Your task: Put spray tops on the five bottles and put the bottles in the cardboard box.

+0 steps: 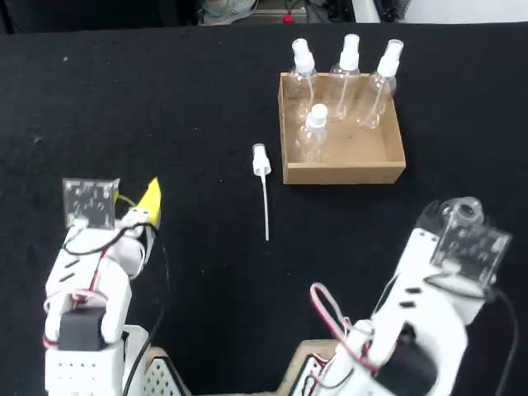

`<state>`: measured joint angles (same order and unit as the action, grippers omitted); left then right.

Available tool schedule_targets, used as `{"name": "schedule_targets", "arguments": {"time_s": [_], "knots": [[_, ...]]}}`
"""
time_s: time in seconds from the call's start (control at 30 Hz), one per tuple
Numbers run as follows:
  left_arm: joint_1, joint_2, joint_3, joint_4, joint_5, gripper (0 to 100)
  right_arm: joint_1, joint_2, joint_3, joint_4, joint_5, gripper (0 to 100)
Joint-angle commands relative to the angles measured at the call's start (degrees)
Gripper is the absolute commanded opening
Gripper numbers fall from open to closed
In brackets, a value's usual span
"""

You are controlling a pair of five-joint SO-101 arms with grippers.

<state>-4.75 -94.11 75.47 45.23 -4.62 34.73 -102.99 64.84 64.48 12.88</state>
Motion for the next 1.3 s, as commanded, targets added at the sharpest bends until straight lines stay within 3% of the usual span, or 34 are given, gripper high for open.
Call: {"name": "schedule_targets", "arguments": {"time_s": [0.0,0.27,0.4,0.5,1.27], "knots": [[4.3,21.4,-13.3,-5.1,3.7,19,-2.1,-4.6,-0.2,2.9,-0.5,1.5],[22.5,61.5,-33.3,-1.3,10.5,19,-2.5,-4.9,1.5,3.6,-0.3,1.5],[27.1,74.5,-38.3,-1.9,13.7,23,-2.7,-5.0,3.8,3.4,-0.1,1.5],[27.9,81.4,-41.4,-2.3,16.4,29,-2.7,-5.2,5.0,3.3,-0.1,1.5],[27.5,108.3,-61.8,-4.2,17.7,27,-2.8,-5.3,5.1,3.8,-0.3,1.8]]}}
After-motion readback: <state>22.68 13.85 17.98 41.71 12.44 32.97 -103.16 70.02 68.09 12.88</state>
